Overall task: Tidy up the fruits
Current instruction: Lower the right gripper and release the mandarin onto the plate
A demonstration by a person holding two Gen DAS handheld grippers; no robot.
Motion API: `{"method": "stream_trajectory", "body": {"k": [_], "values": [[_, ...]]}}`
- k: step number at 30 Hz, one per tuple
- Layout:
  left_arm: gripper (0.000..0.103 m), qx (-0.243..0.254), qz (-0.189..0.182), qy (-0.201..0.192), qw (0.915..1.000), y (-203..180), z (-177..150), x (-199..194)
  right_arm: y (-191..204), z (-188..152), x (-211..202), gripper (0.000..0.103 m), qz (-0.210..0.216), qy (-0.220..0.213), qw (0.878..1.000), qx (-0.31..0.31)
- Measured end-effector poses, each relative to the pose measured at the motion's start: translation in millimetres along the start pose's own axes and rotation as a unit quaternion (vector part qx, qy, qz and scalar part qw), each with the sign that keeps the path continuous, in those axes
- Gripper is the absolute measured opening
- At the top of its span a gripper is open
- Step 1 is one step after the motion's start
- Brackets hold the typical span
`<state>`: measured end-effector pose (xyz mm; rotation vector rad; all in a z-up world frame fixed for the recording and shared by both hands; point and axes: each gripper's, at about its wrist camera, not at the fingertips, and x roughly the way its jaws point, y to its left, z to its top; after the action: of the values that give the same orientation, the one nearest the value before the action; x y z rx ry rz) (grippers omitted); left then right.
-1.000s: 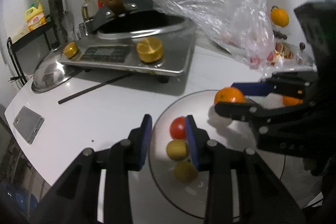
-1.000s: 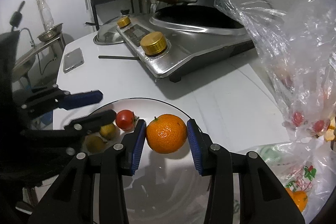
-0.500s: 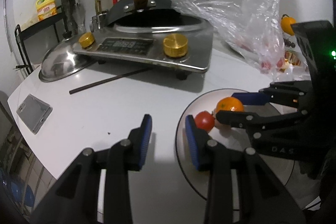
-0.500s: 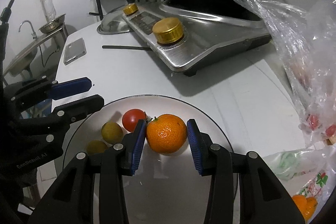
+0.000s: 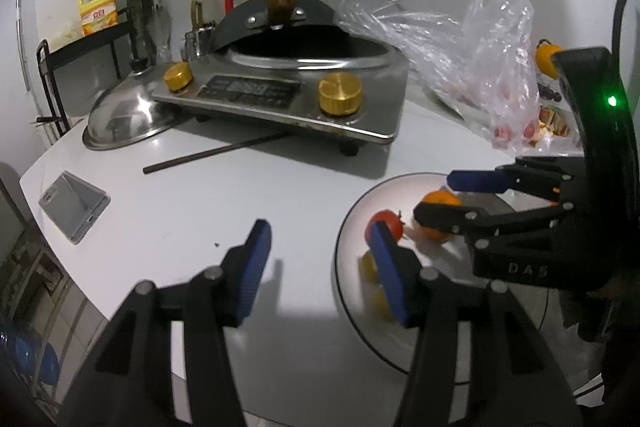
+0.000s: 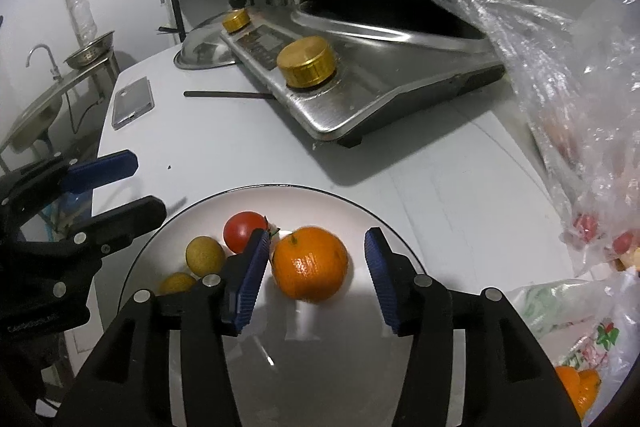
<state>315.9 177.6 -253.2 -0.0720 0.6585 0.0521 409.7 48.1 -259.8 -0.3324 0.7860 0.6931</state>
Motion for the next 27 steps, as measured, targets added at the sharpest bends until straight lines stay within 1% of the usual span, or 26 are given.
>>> {"method": "stream_trajectory", "body": {"k": [5,11,13,14,15,22,27], "values": [[0.053,0.002,-0.003,-0.003,1.0,-7,0,-9,2,-2,-11,0.053,-0.005,-0.003,1.0,-0.006],[0.053,0.003,-0.005,-0.007,1.0,-12,-1,-18,3,-10,-5,0.053,-0.025,0.026,0.999,-0.01],[0.054,0.001,-0.005,-0.006,1.0,-12,-2,-18,3,-11,-1,0.05,-0.028,0.033,0.999,-0.011],[0.054,0.001,-0.005,-0.005,1.0,-12,-3,-17,2,-12,2,0.043,-0.028,0.036,0.999,-0.011],[0.054,0.0,-0.005,-0.004,1.0,-11,-3,-16,2,-12,4,0.043,-0.028,0.039,0.999,-0.012],[0.054,-0.003,-0.004,-0.001,1.0,-5,-2,-11,9,-8,7,0.042,-0.023,0.026,0.999,-0.025],[0.054,-0.007,-0.004,0.003,1.0,-1,-4,-9,13,-5,15,0.042,-0.02,0.029,0.999,-0.03]]}}
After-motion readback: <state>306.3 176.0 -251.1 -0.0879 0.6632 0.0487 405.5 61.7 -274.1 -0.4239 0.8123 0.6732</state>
